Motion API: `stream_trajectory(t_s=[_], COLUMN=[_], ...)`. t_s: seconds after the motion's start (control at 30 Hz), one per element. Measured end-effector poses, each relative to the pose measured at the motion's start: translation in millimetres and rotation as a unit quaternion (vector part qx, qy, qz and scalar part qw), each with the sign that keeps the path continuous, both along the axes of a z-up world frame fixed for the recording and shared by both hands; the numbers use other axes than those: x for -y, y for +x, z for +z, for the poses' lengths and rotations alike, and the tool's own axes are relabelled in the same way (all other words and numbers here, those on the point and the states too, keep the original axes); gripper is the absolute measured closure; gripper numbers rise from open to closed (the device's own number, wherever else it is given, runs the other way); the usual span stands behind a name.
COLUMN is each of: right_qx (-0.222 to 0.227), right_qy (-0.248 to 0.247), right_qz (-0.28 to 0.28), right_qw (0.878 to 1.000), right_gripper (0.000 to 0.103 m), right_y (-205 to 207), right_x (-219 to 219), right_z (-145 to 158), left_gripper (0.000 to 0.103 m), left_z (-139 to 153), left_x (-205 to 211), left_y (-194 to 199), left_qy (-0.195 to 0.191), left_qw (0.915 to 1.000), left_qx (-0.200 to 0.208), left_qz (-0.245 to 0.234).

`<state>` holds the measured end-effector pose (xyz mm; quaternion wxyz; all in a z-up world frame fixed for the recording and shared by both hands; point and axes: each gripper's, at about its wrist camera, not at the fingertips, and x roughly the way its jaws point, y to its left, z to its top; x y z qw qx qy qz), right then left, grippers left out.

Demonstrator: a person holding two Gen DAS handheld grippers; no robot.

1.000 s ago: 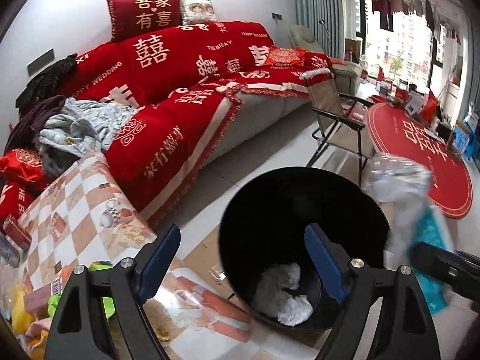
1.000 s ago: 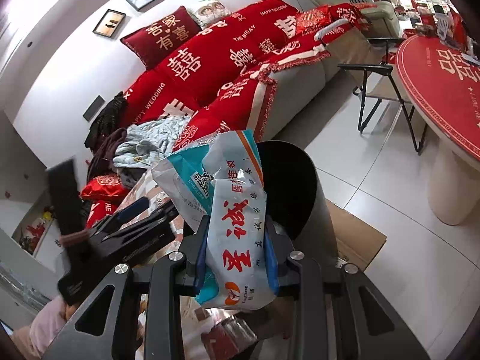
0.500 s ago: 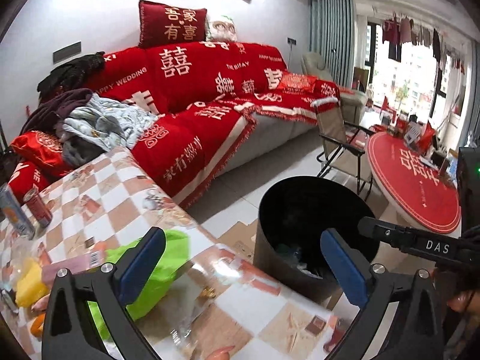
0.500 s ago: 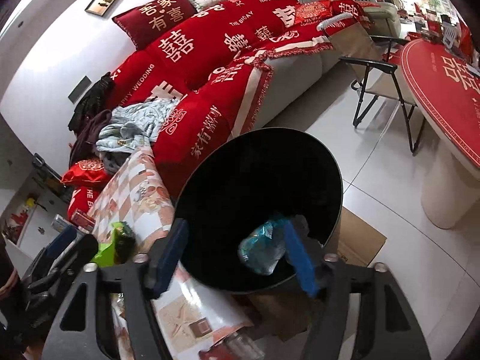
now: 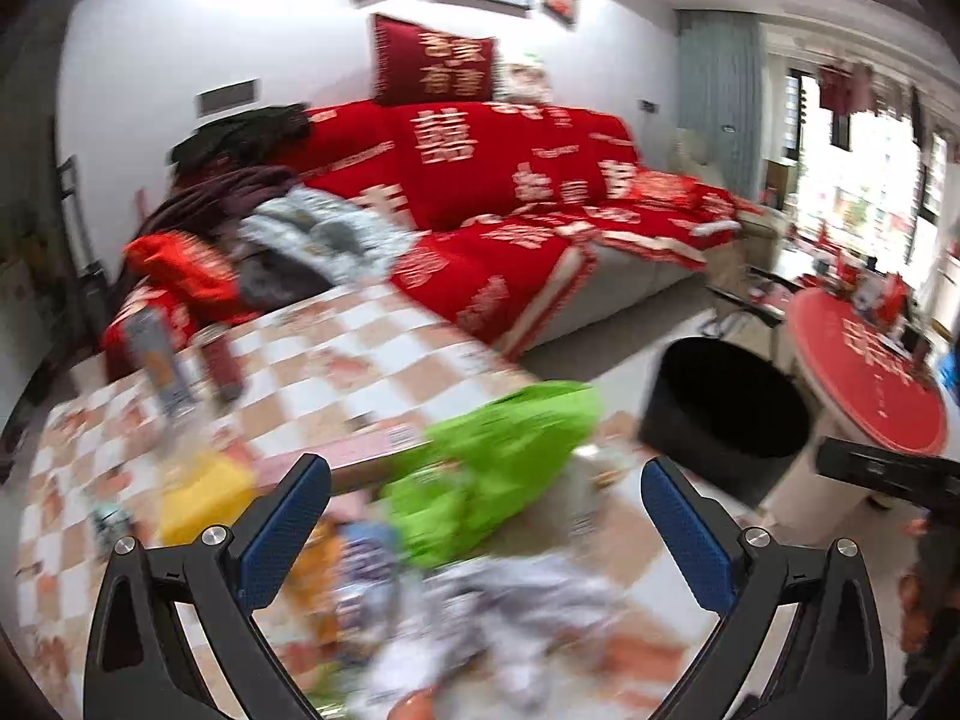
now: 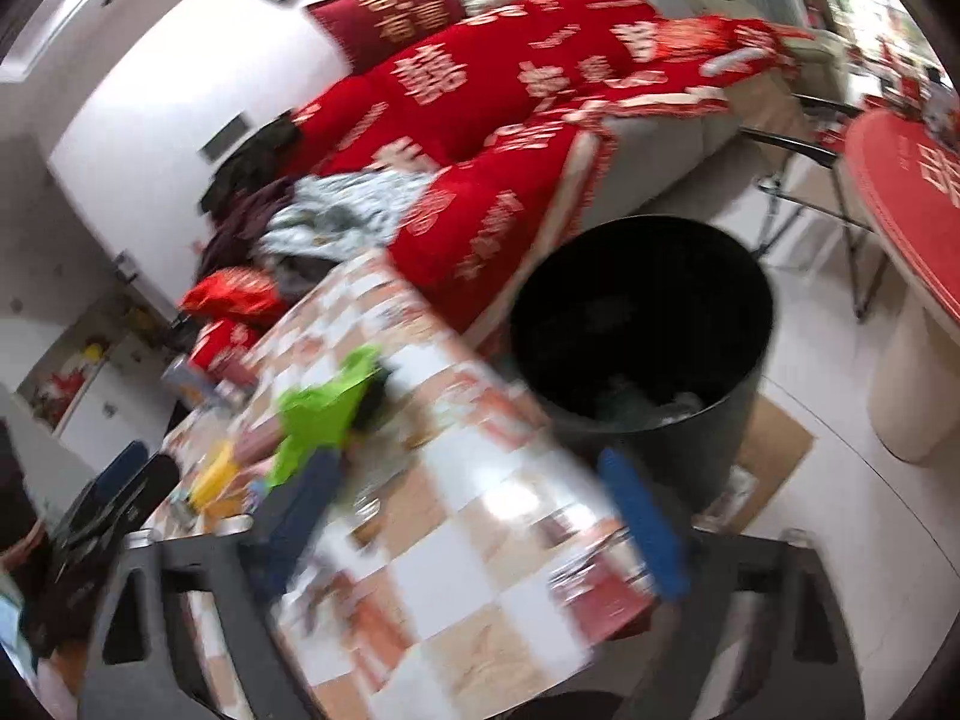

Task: Collect trash
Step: 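Grasp blue chip bag with left gripper while right gripper grasps crumpled white paper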

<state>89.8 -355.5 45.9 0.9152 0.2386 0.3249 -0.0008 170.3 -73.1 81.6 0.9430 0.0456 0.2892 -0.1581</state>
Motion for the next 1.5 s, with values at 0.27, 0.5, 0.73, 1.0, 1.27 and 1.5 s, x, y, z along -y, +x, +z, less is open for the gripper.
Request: stream_trajectory(t_s=[0.27,0.5,0.73,1.0,1.27,1.5], right_qx=[-0.031,-0.069,-0.086,-0.106,-0.109,-0.107], right_qy=[-0.054,-0.039,-0.056,-0.042,-0.028,-0.022], right_qz=[0.080,0.099,0.102,0.093,0.100,0.104], right_qw=[0.995,0.992,0.989,0.989,0.989,0.989], right_gripper=[0.000,0.000,0.000,0.015,0.044,0.085], right_y=[0,20,48,71,79,79], right_x=[-86,-122,-146,-154,-163,-170], right_z=[-15,-39,-52,-68,-74,-74], left_gripper=[0.000,0.000,0.000,0.000,0.000,0.000], left_z=[-33,-60,-85,-119,-140,-144], left_x=[-137,-235,-297,-319,-315,-308], left_y=[24,46,83,128,147,145], left_qy=[0.011,-0.011,-0.035,-0.036,-0.027,-0.011], left_qw=[0.9891,0.9673,0.9483,0.9345,0.9295,0.9390], left_qx=[-0.049,-0.077,-0.105,-0.146,-0.169,-0.171], left_qz=[0.139,0.242,0.298,0.323,0.327,0.298])
